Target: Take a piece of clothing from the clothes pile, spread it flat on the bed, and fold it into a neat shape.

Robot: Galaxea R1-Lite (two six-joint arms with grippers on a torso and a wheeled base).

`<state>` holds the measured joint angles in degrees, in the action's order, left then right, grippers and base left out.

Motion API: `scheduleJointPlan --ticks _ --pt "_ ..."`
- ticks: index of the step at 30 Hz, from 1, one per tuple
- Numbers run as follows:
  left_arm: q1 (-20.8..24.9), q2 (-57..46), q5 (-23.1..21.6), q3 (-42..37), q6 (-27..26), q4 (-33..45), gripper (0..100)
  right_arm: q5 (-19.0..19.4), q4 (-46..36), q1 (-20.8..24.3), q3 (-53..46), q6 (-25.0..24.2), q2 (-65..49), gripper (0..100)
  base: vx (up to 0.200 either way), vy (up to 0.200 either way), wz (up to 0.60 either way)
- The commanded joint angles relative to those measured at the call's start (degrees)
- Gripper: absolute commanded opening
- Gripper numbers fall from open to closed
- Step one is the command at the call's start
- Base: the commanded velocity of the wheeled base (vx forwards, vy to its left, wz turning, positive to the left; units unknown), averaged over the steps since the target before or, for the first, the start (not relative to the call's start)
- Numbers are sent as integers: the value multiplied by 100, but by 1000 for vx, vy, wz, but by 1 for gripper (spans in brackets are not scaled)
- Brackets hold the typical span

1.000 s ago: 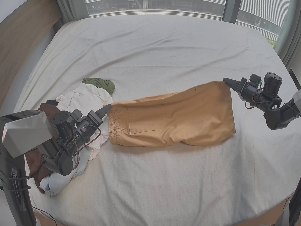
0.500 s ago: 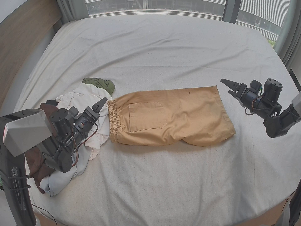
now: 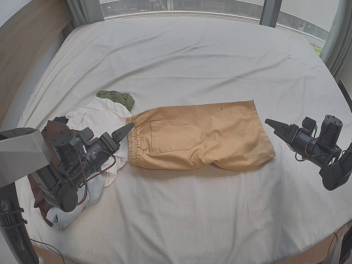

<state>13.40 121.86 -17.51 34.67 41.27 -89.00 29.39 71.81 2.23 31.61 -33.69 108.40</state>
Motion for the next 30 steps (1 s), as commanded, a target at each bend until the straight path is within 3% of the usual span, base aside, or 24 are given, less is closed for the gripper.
scheduleJointPlan --ticks 1,9,30 --pt "40 -153 -51 -233 -444 -3 100 5 -282 32 -296 355 -188 100 0 0 0" --pt "128 -162 -42 -294 -664 -3 100 5 -1328 234 -392 829 -267 100 0 0 0" --pt "154 -22 -7 -303 -672 -3 100 -48 -1266 234 -217 794 920 100 0 0 0"
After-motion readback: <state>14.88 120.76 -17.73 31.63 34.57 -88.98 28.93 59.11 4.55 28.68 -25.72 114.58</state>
